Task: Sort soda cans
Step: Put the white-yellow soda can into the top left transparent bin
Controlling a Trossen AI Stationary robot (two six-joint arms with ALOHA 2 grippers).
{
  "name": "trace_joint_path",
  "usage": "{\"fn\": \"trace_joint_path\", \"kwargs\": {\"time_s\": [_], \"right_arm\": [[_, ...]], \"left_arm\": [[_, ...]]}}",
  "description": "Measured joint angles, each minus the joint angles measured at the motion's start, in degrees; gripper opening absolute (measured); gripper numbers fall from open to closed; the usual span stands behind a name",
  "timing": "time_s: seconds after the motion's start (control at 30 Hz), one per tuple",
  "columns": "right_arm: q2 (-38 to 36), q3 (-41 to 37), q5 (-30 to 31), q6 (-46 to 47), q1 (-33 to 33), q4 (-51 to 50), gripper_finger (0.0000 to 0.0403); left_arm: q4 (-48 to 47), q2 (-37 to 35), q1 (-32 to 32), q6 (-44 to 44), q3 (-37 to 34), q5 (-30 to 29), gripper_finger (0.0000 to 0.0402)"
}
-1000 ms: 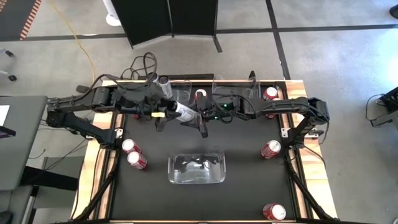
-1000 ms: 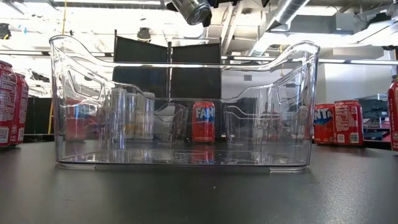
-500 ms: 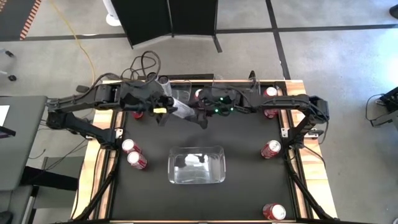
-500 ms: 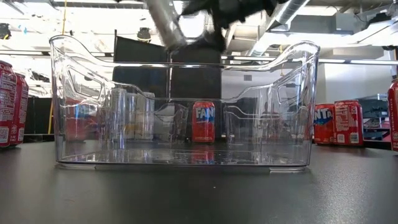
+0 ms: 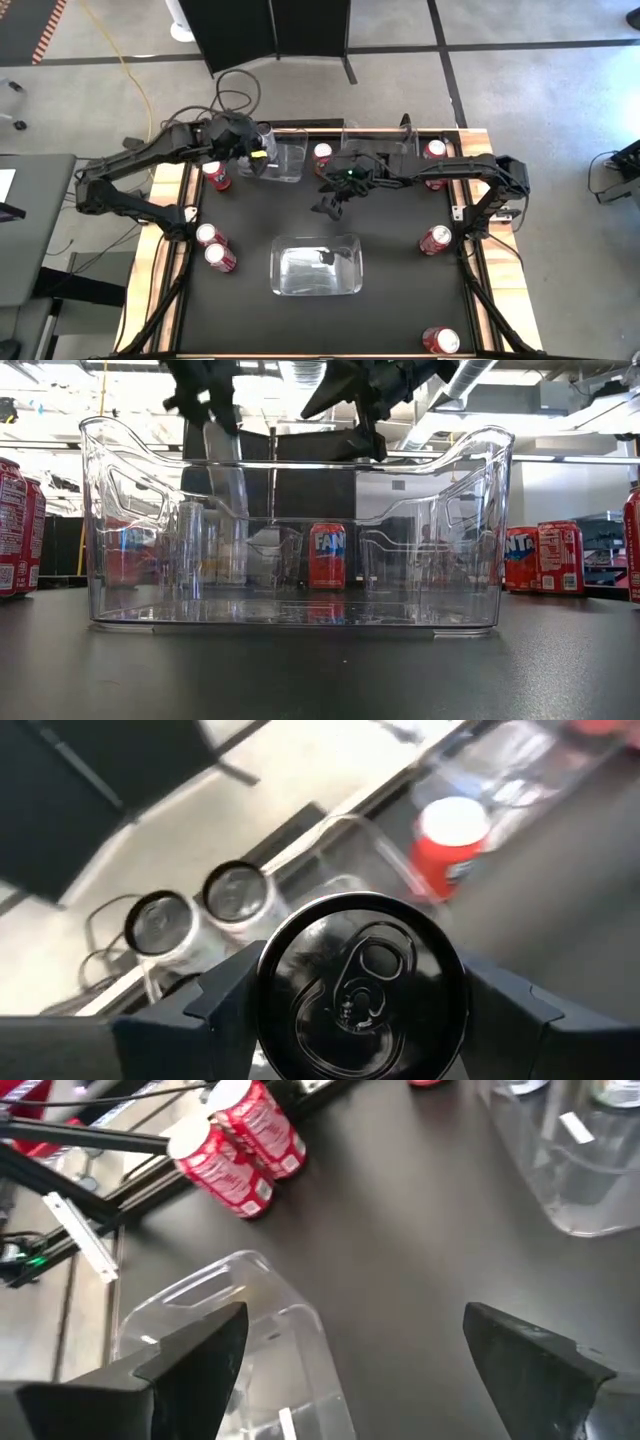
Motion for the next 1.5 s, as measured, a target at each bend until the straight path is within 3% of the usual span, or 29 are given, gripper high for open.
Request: {"fn": "trace_joint_path", "kwargs": {"time_s": [0.33,0.57,1.0,1.23,1.5], "right_arm": [[0.0,0.0,2.6,0.1,0.4,0.0,0.0386],[0.0,0.0,2.6,0.0,0.3,0.0,0.0385],[0.0,0.0,2.6,0.0,-0.9,0.0,0.0385],[0.0,0.0,2.6,0.0,-0.8,-0.2,0.0385],[0.0,0.0,2.5,0.0,-0.8,-0.2,0.0385]], "left_arm": [[14.6,0.1,8.0,1.8,-17.1,4.9,0.0250],[18.5,0.5,10.3,4.3,-22.4,5.1,0.0250],[20.7,4.9,13.4,6.8,-22.7,8.5,0.0251],[18.8,5.4,15.3,6.7,-21.4,9.1,0.0315],[18.5,5.3,16.7,6.8,-20.1,8.9,0.0325]]}}
